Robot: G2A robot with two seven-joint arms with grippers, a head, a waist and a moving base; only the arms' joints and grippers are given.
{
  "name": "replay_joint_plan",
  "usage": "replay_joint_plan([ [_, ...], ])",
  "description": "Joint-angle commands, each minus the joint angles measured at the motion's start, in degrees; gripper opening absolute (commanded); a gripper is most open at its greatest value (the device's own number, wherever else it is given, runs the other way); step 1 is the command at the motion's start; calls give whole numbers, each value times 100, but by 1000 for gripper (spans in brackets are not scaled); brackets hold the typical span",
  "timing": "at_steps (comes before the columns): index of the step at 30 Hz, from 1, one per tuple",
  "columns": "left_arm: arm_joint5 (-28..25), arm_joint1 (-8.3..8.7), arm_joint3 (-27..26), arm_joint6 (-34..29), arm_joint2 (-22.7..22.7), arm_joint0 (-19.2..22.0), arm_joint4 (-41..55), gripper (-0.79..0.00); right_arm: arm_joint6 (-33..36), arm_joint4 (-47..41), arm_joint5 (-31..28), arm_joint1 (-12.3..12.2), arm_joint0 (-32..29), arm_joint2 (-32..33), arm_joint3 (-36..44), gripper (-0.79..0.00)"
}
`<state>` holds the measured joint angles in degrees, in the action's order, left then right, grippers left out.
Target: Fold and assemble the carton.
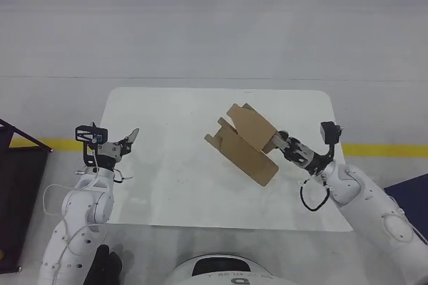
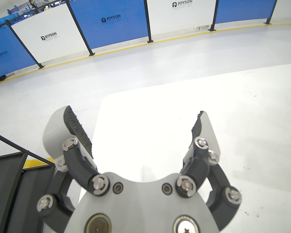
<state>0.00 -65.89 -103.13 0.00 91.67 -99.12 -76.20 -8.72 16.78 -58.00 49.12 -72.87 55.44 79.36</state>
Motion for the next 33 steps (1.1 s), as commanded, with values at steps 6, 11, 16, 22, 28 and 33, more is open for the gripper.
replay_joint_plan([
  [6, 0, 0, 0, 0, 0, 0, 0, 0, -229, -582, 0, -165, -271, 29, 627, -785],
  [11, 0, 0, 0, 0, 0, 0, 0, 0, -229, -582, 0, -165, -271, 29, 627, -785],
  [16, 0, 0, 0, 0, 0, 0, 0, 0, -112, -386, 192, -129, -367, -22, 923, -785],
  [22, 0, 0, 0, 0, 0, 0, 0, 0, 827, -2903, 0, -147, -152, -195, 980, -785],
  [28, 0, 0, 0, 0, 0, 0, 0, 0, 2887, -6080, 0, -114, 193, -107, 561, -785],
  [33, 0, 0, 0, 0, 0, 0, 0, 0, 3992, -6923, 0, 14, 343, 25, 154, -785],
])
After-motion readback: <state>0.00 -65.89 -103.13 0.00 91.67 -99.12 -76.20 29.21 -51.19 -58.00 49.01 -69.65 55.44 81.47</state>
